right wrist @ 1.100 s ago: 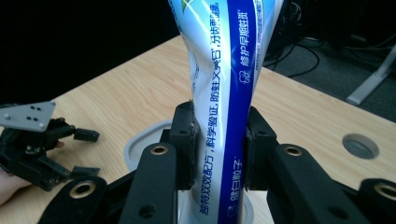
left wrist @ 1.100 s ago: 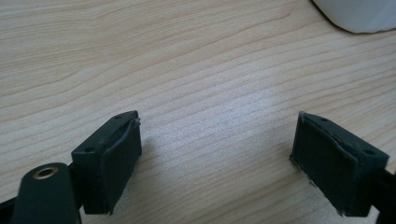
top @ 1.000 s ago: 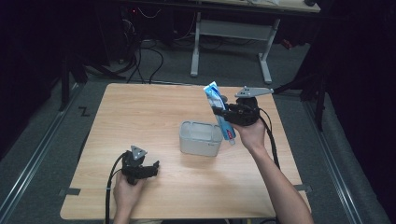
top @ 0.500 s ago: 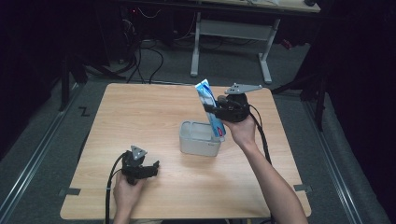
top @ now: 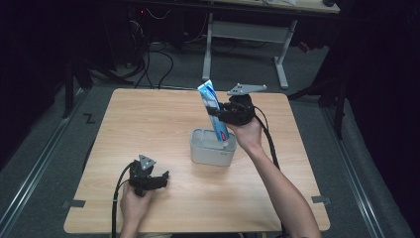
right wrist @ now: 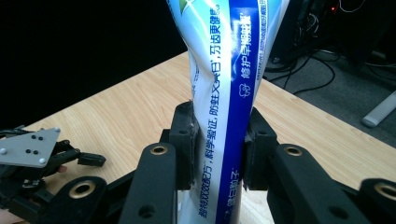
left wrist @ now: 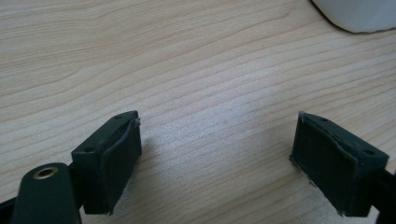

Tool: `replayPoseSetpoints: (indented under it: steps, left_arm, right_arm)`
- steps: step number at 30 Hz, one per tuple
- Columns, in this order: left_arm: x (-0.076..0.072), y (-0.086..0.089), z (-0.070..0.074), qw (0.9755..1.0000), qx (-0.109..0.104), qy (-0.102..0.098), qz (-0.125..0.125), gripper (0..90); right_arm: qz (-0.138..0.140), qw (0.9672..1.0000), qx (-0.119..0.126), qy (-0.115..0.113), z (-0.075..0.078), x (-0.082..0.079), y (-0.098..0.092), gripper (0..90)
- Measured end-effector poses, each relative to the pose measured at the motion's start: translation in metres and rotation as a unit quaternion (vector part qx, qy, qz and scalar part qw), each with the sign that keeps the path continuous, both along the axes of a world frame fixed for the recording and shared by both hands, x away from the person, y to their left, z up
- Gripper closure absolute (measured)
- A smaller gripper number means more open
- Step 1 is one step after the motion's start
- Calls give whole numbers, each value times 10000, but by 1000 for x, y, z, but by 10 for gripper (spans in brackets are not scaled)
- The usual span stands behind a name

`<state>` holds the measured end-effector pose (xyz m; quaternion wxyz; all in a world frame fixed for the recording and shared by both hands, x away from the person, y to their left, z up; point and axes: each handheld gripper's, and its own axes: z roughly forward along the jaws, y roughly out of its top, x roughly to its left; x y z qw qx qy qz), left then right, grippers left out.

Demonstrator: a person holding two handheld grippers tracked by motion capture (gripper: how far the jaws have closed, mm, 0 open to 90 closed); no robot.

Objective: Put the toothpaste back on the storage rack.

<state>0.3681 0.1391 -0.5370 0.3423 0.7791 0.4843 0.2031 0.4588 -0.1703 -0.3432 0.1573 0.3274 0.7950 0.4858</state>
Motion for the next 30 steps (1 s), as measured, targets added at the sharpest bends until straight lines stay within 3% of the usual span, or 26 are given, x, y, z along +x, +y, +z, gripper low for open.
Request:
replayPoseSetpoints:
  steps: [15, 30]
  left_arm:
    - [0, 0, 0, 10000, 17, 11, -30, 161]
    - [0, 0, 0, 10000, 16, 10, -32, 161]
  right_arm:
    - [20, 9998, -166, 93, -9, 9, 16, 706]
    - [28, 9993, -316, 186, -18, 8, 14, 707]
